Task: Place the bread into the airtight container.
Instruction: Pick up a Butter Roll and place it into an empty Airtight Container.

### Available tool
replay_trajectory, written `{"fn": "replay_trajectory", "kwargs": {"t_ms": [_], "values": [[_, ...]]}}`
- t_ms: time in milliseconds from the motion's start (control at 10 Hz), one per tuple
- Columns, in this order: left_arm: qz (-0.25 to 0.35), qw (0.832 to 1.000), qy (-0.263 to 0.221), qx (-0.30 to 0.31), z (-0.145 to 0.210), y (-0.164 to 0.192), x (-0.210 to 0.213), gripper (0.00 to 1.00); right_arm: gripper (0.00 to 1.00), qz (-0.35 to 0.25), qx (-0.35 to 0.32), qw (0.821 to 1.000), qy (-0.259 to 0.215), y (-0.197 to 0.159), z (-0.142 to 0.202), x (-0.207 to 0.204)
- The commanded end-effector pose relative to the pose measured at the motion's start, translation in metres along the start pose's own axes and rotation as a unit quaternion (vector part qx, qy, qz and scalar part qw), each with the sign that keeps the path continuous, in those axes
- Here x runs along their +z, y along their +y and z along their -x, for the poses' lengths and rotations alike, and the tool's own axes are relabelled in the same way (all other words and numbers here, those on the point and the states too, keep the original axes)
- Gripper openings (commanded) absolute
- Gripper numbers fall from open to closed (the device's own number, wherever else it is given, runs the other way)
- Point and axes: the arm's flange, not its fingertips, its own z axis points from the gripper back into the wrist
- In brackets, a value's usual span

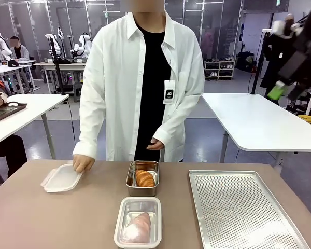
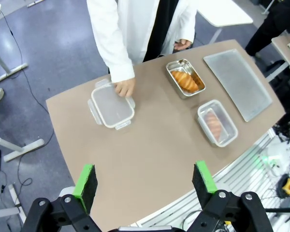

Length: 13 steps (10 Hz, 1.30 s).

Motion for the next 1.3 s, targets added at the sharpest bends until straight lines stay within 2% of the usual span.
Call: {"fn": "replay_trajectory", "kwargs": {"t_ms": [0,200,400,500,1200], "values": [[0.005,1.000,-0.002,-0.006,-0.001,-0.001,0.001,1.00,1.00,0.017,-0.063,0.998,-0.009,0.022,0.020,0.016],[0.005,1.000,-0.002,-0.006,-0.001,-0.001,0.001,1.00,1.00,0.050,-0.068,0.996,-0.027,0.054,0.033,0.036],[0.005,1.000,-0.002,-0.006,-0.001,-0.001,0.001,1.00,1.00,0.087,-0.128,0.988,-0.027,0.073,0.031,0.037],[0.005,1.000,-0.002,-0.006,-0.001,-0.001,0.001,1.00,1.00,0.040,-0.065,0.997,-0.034,0.057,0.034,0.050],[0.005,1.000,-0.002,-0.006,-0.001,-0.001,0.001,1.00,1.00,0.040,-0.065,0.997,-0.034,0.057,0.034,0.050]]}}
